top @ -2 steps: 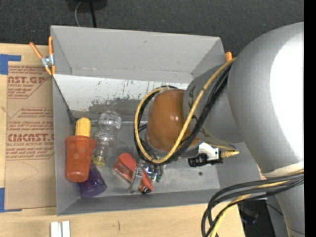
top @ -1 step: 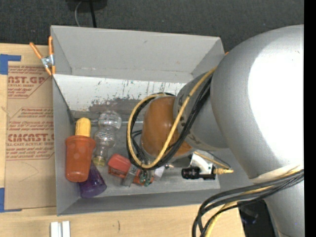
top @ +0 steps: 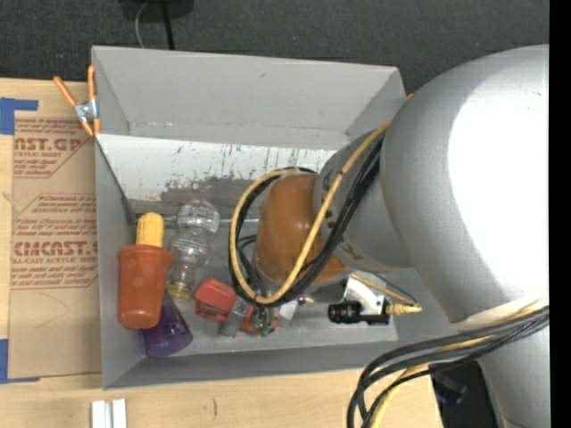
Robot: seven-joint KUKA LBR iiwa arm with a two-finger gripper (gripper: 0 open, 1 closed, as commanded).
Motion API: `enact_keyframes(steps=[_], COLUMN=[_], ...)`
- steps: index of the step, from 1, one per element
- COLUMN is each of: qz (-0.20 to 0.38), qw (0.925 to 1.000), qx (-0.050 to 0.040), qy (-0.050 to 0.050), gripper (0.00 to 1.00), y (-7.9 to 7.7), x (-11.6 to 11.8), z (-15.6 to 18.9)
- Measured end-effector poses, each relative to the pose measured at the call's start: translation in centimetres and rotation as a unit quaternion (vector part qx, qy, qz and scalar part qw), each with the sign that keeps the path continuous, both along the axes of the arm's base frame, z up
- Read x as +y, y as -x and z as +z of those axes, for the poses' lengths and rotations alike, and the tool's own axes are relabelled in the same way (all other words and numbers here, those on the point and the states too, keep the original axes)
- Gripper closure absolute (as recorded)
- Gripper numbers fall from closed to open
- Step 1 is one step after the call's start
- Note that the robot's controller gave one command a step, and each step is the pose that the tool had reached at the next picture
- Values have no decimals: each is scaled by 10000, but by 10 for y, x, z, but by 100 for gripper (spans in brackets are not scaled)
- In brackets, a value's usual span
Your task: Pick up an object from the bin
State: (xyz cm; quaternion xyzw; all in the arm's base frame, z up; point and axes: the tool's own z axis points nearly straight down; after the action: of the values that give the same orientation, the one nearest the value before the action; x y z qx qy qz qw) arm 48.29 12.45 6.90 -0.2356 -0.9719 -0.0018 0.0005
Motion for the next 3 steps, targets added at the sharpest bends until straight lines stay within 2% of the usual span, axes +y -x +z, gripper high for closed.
enact_keyframes(steps=[3], qz=[1], qw=[10000], qx=[36], qy=[8], gripper=[100], y=[2], x=[0], z=[9])
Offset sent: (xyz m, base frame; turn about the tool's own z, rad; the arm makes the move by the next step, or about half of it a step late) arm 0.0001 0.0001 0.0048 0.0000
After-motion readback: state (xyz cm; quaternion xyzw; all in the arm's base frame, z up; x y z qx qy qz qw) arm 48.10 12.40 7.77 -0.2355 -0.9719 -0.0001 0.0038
